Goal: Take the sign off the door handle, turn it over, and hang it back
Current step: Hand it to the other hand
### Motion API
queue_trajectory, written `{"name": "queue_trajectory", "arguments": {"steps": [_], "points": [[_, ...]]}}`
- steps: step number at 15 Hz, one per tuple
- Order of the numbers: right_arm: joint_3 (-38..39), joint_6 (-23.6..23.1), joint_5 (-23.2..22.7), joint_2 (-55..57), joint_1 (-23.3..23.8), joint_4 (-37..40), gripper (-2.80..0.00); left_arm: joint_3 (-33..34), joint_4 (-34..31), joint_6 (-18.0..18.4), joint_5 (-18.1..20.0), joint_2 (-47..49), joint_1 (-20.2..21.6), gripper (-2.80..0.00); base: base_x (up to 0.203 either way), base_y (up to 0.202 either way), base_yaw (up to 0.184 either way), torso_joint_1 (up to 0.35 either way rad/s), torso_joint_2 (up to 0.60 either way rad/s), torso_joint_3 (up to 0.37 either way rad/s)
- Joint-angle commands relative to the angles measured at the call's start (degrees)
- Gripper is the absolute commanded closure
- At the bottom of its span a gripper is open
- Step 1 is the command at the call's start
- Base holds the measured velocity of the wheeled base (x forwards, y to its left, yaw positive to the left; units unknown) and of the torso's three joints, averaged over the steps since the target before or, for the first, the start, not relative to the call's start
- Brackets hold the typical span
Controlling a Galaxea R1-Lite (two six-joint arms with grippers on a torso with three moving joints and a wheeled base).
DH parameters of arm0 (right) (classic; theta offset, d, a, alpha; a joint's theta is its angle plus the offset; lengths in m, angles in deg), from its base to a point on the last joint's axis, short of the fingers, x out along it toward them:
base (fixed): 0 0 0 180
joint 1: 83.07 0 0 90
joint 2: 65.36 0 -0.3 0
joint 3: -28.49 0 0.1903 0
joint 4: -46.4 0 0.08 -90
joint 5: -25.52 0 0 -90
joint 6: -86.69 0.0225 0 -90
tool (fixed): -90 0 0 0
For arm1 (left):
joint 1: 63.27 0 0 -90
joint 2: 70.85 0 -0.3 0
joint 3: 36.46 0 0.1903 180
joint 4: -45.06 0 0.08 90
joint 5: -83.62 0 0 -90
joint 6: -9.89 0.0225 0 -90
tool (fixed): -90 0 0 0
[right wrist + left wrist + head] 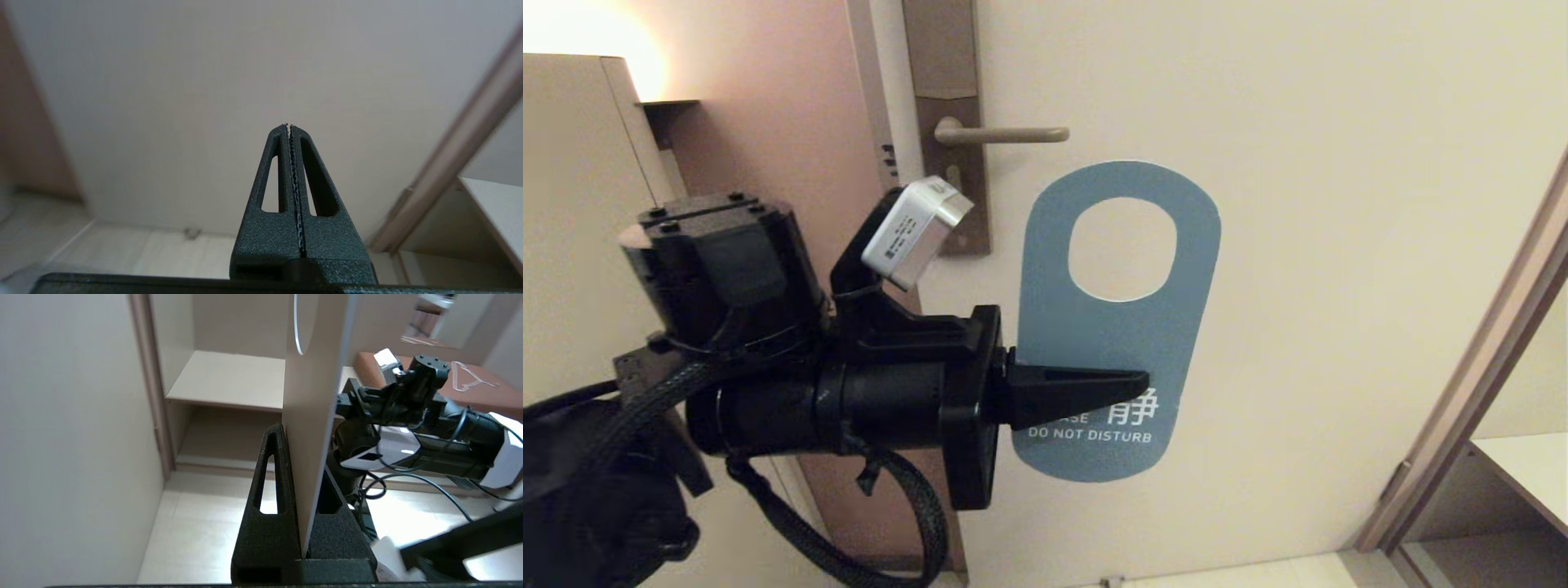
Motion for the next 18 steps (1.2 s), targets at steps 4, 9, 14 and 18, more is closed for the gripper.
{"name": "queue_trajectory", "arguments": {"steps": [4,9,14,18], "points": [[-5.5,0.03,-3.07,9.26,-0.23,2.29,0.0,-5.75,1.09,-0.18,2.98,9.48,0.49,0.0,0.0,0.0,0.0,0.0,0.0,0.0],[-9.46,0.12,-10.23,29.59,-0.48,-7.24,0.0,-7.34,5.32,-1.12,4.73,14.23,0.98,0.0,0.0,0.0,0.0,0.0,0.0,0.0],[-16.75,-0.18,-20.1,43.73,-0.72,-12.44,0.0,-11.82,12.29,-6.61,5.07,20.0,1.04,0.0,0.0,0.0,0.0,0.0,0.0,0.0],[-17.82,-0.96,-21.72,48.62,-6.58,-15.03,-2.8,-13.64,12.45,-6.69,8.33,21.94,1.02,0.0,0.0,0.0,0.0,0.0,0.0,0.0]]}}
